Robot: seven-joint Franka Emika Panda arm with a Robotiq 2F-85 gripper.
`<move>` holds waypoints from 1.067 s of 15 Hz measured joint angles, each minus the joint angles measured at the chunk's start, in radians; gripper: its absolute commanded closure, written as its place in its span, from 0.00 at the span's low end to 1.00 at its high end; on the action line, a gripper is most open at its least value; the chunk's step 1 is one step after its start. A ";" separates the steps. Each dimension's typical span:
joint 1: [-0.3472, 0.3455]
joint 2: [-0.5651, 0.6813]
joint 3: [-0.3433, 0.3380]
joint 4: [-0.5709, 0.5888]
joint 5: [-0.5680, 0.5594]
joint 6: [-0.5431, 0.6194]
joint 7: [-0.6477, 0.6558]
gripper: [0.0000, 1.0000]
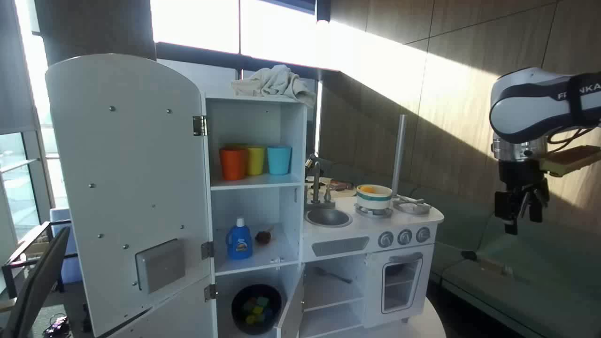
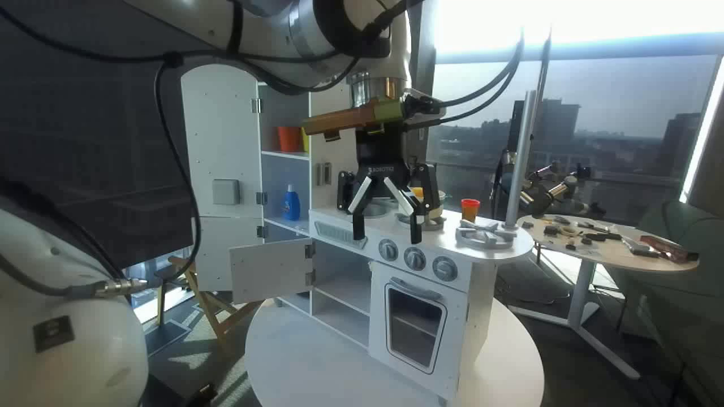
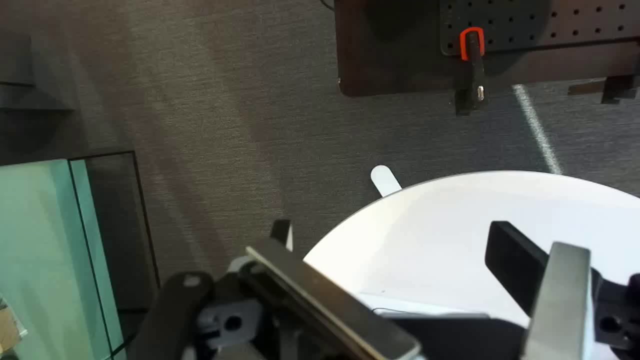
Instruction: Close the bottom middle cabinet door, then open the bottom right cabinet door
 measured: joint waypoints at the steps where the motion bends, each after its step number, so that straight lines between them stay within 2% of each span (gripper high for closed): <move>1: 0.000 -0.001 0.000 0.003 0.000 0.000 0.000 0.00; 10: 0.019 -0.001 0.001 0.000 0.004 0.000 0.000 0.00; 13: 0.105 -0.004 0.035 -0.010 0.048 0.032 -0.002 0.00; 16: 0.211 -0.006 0.106 -0.011 0.121 0.087 0.000 0.00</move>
